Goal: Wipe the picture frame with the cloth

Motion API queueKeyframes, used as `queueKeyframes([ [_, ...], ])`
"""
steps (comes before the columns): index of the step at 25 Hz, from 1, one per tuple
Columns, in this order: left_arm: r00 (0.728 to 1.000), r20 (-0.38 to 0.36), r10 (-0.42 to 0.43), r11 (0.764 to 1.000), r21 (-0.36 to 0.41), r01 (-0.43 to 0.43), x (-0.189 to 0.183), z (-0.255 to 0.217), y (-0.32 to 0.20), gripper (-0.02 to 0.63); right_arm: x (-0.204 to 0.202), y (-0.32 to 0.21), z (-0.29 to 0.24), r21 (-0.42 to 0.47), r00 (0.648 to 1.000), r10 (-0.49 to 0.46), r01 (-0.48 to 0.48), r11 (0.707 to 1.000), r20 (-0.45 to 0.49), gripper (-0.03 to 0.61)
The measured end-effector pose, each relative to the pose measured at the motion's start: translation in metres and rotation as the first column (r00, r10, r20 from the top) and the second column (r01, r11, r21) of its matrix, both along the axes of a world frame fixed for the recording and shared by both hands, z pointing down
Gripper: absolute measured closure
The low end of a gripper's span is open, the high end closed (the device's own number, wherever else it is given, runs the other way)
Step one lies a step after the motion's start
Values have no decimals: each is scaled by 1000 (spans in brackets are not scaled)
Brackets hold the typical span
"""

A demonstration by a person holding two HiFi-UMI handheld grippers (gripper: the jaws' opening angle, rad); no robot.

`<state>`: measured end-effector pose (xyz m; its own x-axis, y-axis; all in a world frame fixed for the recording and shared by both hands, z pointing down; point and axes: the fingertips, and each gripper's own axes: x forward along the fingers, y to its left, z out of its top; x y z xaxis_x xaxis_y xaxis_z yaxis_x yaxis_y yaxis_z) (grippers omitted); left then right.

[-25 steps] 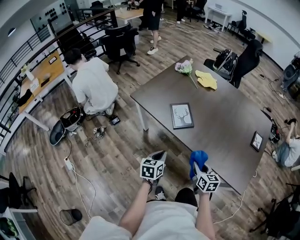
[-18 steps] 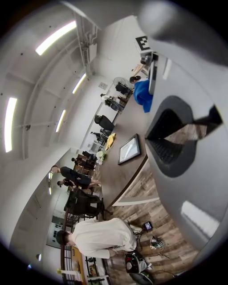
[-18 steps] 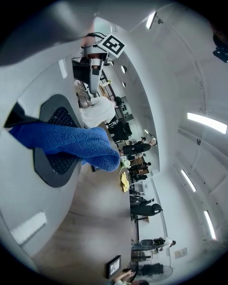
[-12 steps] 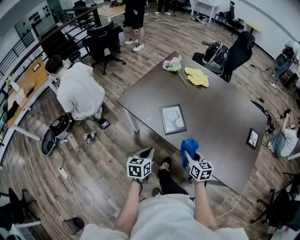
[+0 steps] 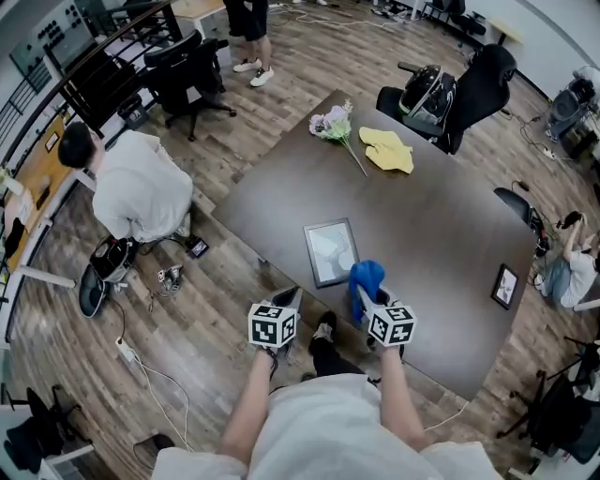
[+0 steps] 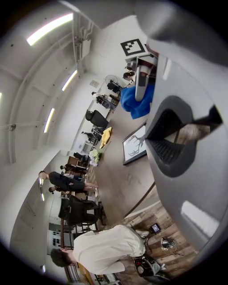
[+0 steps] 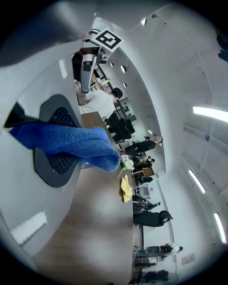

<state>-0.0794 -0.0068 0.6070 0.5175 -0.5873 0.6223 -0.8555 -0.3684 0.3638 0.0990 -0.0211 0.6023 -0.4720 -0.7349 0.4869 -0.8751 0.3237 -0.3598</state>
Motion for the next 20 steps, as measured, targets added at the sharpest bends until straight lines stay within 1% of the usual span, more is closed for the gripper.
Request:
queueKeyframes([
  [2, 1000, 5, 8, 1000, -10, -8, 4, 3, -19, 560, -1, -14, 4, -12, 999, -38, 38, 999, -2, 497],
  [5, 999, 33, 30, 999, -15, -29, 11, 7, -46, 560, -5, -34, 15, -32, 993, -116, 116, 993, -17, 497],
  [8, 997, 64, 47, 999, -19, -46, 18, 14, -70, 560, -2, -54, 29, -37, 984, -164, 162, 986, -65, 497],
  [10, 997, 70, 46, 999, -31, -44, 23, 21, -82, 560, 1, -66, 37, -39, 976, -197, 194, 980, -95, 497],
  [13, 995, 75, 61, 997, -54, -57, 35, 34, -95, 561, 7, -83, 43, -46, 955, -259, 255, 966, -144, 497],
  [17, 992, 81, 98, 992, -89, -91, 44, 52, -100, 560, 13, -108, 33, -35, 907, -353, 355, 934, -231, 497],
  [18, 992, 79, 99, 992, -92, -91, 44, 55, -103, 561, 14, -119, 27, -22, 901, -361, 367, 930, -242, 497],
  [20, 993, 73, 92, 992, -98, -84, 45, 62, -109, 561, 16, -141, 16, 4, 900, -359, 371, 928, -249, 497],
])
